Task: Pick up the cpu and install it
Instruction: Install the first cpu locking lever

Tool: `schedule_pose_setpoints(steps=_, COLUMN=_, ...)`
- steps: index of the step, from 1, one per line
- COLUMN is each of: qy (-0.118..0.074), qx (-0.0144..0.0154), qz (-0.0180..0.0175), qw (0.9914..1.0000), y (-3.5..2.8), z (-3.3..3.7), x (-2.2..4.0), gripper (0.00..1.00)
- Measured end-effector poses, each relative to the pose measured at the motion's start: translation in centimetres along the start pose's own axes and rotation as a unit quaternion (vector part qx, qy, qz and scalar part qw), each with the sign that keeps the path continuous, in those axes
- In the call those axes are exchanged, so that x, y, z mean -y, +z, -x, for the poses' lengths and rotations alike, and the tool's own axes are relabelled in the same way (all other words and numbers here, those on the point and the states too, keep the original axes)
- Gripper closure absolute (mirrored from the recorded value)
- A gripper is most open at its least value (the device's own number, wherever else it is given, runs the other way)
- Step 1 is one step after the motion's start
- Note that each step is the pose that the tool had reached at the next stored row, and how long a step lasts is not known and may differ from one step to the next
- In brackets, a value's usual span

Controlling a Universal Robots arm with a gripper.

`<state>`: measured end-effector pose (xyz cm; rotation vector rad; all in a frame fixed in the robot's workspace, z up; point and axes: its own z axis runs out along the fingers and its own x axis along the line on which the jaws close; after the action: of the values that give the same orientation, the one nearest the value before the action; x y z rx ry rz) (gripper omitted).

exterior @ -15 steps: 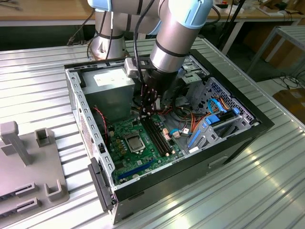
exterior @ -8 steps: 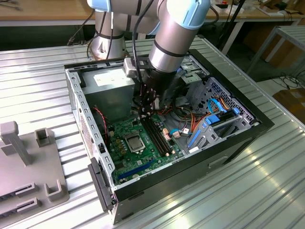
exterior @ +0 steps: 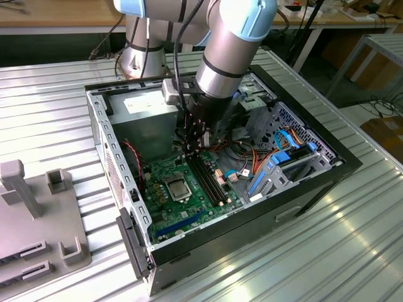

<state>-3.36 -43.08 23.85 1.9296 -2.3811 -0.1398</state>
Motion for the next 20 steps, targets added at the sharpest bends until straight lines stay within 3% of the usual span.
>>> schedule_pose_setpoints(steps=5, qy=-0.001, qx=0.0000, qz=0.0000, qw=1.00000, y=-0.02, z=-0.74, x=0.15, gripper=0.89)
schedule_pose_setpoints(steps=16, qy=-0.006, qx=-0.0007, qz=0.0000, qw=0.99998, y=-0.04, z=-1.65, x=0.32, gripper=0.89)
schedule_pose_setpoints(steps=20, qy=-0.012, qx=-0.0014, qz=0.0000, qw=0.99993, y=-0.01, z=-1.77, x=0.09, gripper=0.89)
